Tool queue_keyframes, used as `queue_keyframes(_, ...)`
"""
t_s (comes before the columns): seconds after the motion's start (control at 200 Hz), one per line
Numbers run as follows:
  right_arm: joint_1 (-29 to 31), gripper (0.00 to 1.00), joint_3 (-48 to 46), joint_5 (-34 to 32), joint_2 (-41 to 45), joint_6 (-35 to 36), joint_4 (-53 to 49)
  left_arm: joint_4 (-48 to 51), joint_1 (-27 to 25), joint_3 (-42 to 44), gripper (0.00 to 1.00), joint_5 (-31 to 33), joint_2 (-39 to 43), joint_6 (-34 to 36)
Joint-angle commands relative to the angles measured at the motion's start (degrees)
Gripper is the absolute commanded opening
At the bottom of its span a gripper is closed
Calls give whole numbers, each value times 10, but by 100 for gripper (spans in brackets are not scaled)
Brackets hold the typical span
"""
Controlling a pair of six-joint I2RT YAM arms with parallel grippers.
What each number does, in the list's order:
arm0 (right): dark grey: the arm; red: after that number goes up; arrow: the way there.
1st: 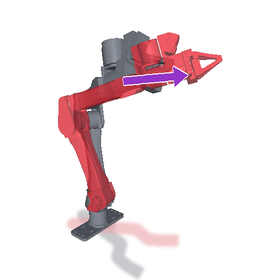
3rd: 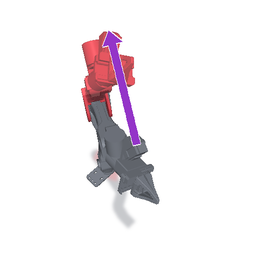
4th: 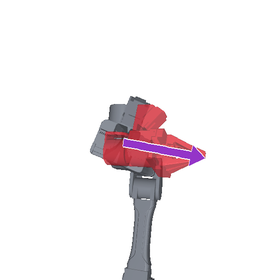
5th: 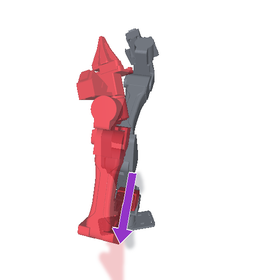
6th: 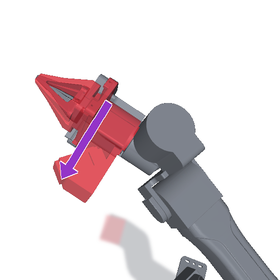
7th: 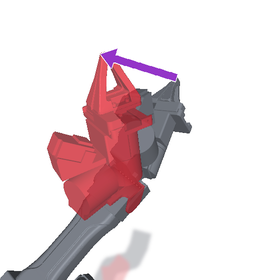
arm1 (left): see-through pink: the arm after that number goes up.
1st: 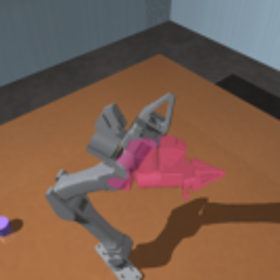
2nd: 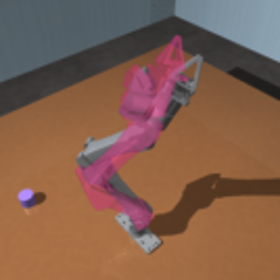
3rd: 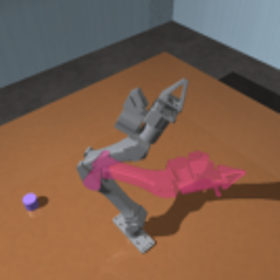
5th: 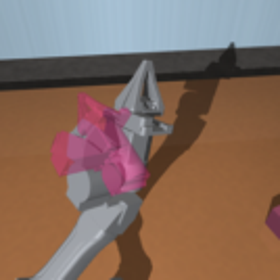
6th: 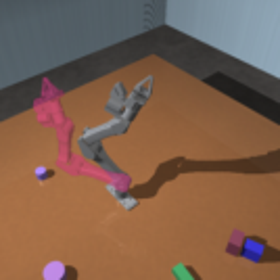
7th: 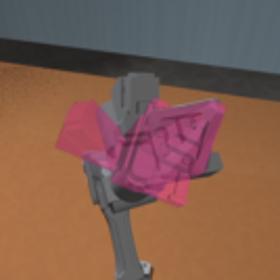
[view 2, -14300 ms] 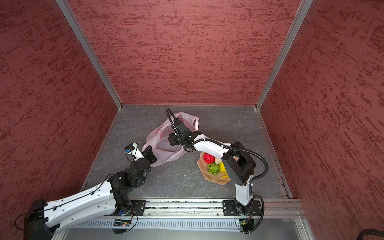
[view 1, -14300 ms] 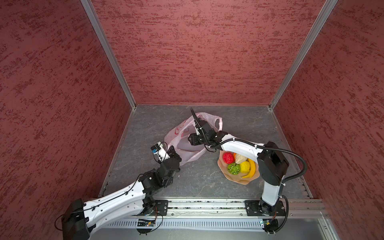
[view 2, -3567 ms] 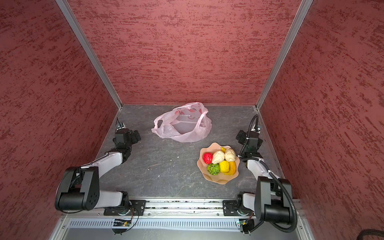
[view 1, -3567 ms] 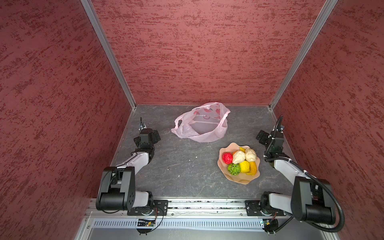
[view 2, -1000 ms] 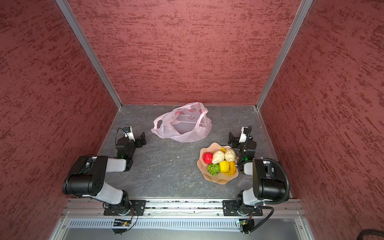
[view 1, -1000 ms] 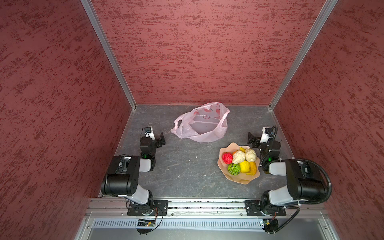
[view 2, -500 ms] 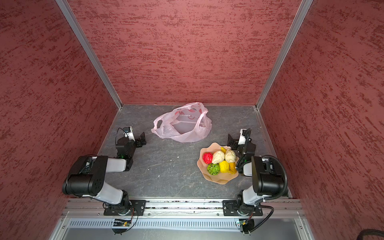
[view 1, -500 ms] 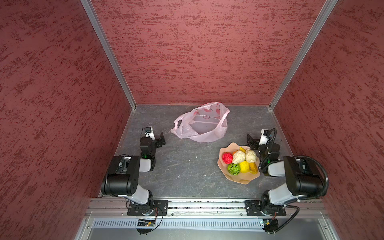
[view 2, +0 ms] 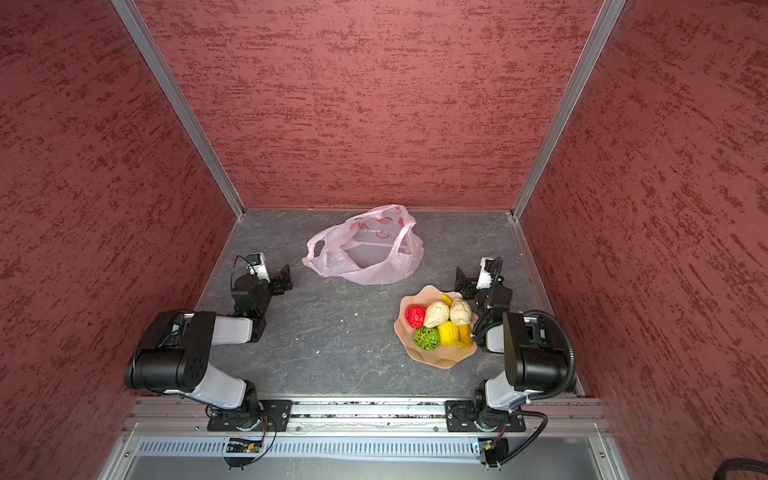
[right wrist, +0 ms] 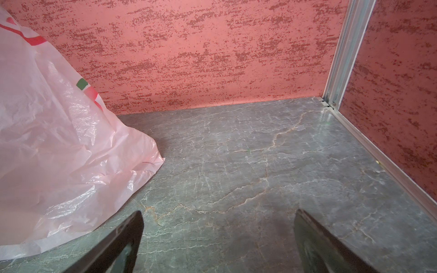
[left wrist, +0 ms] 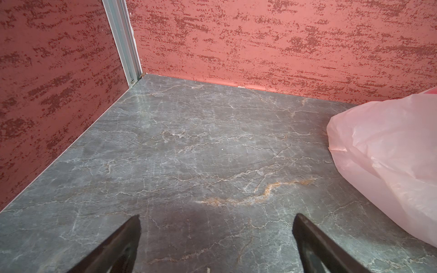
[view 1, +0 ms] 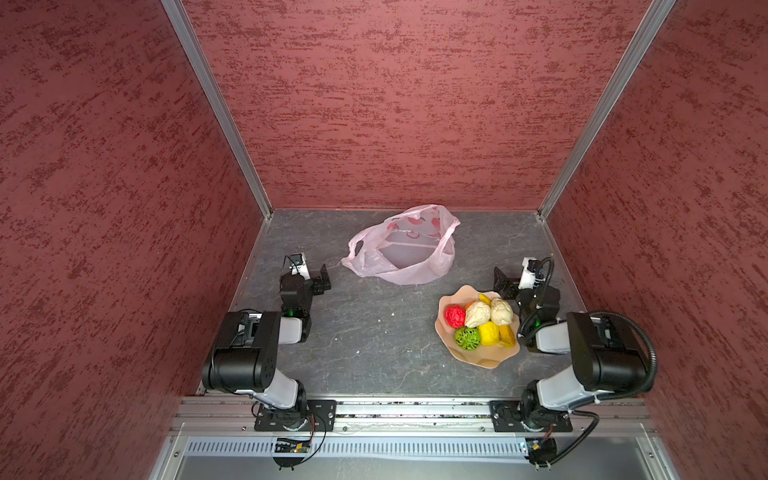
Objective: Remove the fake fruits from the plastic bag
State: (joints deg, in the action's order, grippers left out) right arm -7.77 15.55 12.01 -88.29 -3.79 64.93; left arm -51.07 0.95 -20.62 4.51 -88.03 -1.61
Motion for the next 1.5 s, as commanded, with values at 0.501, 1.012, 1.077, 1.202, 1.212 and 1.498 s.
queue_keyframes(0.501,-4,99,-2,7,-2,15,27,-14,-2,-5,99,-6,0,9)
queue_keyframes(1.012,3,99,6,-9,-3,18,9,-14,-2,-5,99,-6,0,9)
queue_keyframes(1.077,4,99,3,-9,-2,18,13,-14,-2,-5,99,-6,1,8)
queue_keyframes(1.202,4,99,0,-8,-2,18,18,-14,-2,-5,99,-7,1,9)
queue_keyframes(1.212,3,99,1,-8,-1,18,18,-14,-2,-5,99,-7,0,8)
queue_keyframes(1.498,4,99,-5,-8,0,17,29,-14,-2,-5,100,-6,1,9)
